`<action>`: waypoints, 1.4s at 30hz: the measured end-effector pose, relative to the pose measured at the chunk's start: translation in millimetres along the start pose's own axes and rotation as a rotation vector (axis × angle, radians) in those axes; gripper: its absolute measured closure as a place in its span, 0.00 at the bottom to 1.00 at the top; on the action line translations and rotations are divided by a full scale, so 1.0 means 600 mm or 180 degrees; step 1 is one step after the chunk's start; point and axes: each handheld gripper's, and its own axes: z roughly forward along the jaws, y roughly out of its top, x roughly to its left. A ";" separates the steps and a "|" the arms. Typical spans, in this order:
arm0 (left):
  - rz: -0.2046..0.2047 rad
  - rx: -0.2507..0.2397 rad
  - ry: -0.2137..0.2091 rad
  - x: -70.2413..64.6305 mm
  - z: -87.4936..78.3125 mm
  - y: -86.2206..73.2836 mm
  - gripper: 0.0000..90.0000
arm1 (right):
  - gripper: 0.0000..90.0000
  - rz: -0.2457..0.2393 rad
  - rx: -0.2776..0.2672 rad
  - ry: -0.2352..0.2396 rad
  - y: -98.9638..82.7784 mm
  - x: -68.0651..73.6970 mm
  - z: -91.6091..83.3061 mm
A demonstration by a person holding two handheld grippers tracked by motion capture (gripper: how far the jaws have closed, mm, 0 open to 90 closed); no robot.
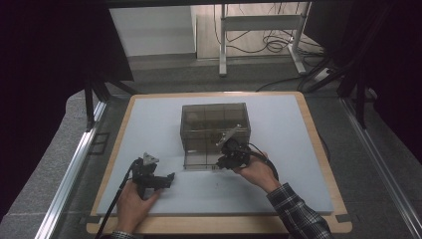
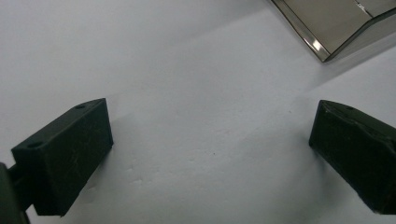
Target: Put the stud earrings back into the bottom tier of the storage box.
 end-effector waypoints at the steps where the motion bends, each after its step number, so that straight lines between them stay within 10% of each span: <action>1: 0.0000 0.0000 0.0000 0.000 0.000 0.000 0.00 | 0.86 -0.0010 0.0021 0.0015 -0.001 0.004 0.000; 24: -0.0031 -0.0018 -0.0001 -0.001 0.001 0.000 0.00 | 0.92 -0.0274 0.0342 0.0289 -0.019 0.058 0.036; 42: -0.0032 -0.0019 0.0000 -0.001 0.001 0.000 0.00 | 0.93 -0.0499 0.0580 0.0050 -0.013 0.083 0.054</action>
